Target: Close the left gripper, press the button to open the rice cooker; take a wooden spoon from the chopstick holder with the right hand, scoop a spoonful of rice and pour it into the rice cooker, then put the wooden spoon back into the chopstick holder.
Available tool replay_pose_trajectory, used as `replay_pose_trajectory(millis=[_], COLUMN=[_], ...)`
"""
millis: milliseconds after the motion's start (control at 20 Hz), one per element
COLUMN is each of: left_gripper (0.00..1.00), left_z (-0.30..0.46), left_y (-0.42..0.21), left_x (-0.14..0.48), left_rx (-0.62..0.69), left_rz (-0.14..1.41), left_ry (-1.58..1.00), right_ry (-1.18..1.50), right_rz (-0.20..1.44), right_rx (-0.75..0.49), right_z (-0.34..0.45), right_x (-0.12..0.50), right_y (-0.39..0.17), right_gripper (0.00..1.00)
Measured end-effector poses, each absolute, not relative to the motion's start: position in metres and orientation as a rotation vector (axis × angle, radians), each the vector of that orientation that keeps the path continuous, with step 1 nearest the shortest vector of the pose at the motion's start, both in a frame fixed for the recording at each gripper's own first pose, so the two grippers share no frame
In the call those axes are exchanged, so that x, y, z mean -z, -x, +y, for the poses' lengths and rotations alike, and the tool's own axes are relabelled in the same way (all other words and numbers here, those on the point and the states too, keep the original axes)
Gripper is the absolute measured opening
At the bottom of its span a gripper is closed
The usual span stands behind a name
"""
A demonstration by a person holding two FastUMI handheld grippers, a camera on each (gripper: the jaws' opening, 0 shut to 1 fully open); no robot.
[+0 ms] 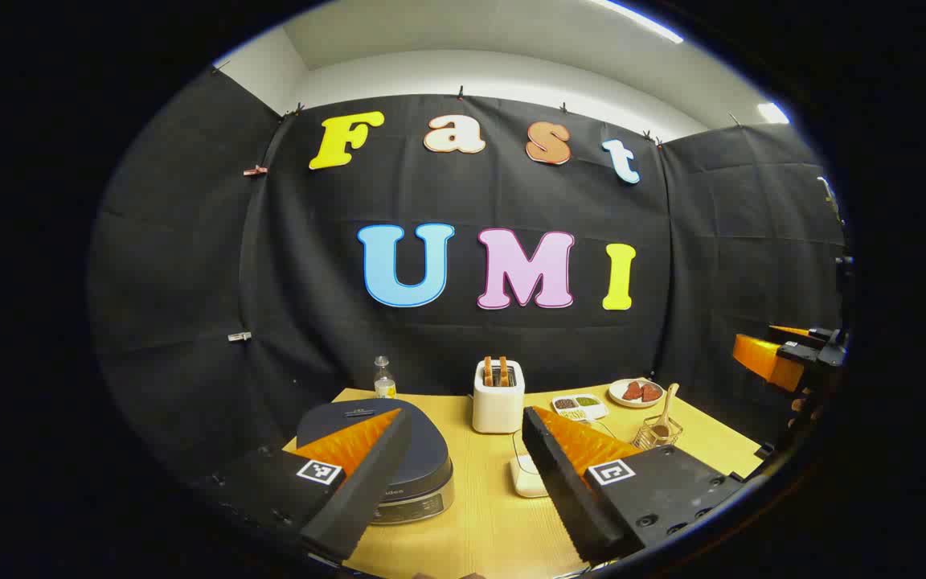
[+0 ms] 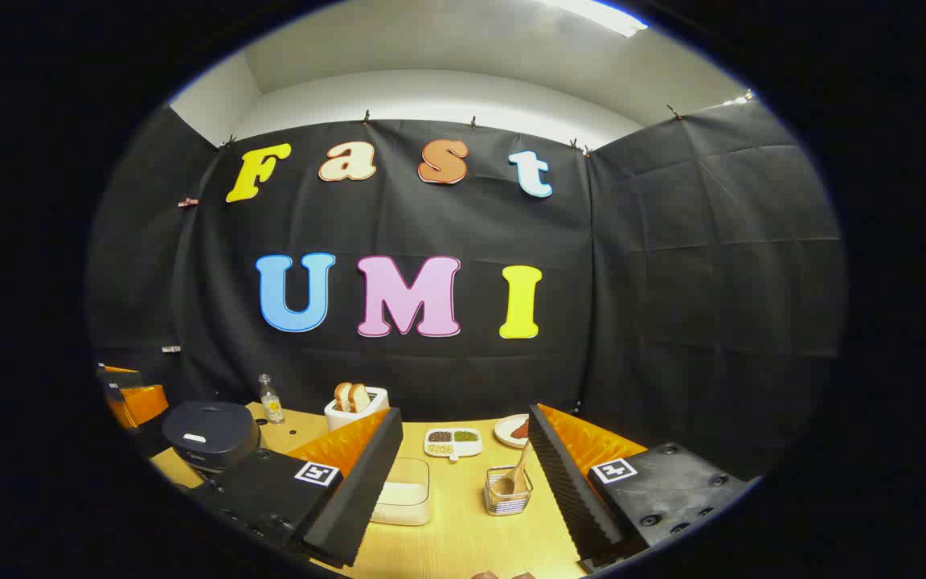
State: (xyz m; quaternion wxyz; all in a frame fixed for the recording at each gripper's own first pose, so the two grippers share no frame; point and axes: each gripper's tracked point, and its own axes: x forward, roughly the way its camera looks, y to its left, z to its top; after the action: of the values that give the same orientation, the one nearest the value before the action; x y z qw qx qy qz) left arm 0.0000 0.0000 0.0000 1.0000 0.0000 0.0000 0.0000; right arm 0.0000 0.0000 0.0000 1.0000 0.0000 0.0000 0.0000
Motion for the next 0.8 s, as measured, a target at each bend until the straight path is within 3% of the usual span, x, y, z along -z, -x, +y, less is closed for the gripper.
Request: replay_pose_trajectory(millis=[800], left_gripper=[0.95], left_z=[0.013], left_y=[0.006], left_x=[0.013], left_rx=[-0.005], left_rz=[0.03], left_ry=[0.029], right_ry=[0.009], right_rz=[0.006], right_rx=[0.006], right_z=[0.0], right_x=[0.007], right_y=[0.02], right_gripper=[0.98])
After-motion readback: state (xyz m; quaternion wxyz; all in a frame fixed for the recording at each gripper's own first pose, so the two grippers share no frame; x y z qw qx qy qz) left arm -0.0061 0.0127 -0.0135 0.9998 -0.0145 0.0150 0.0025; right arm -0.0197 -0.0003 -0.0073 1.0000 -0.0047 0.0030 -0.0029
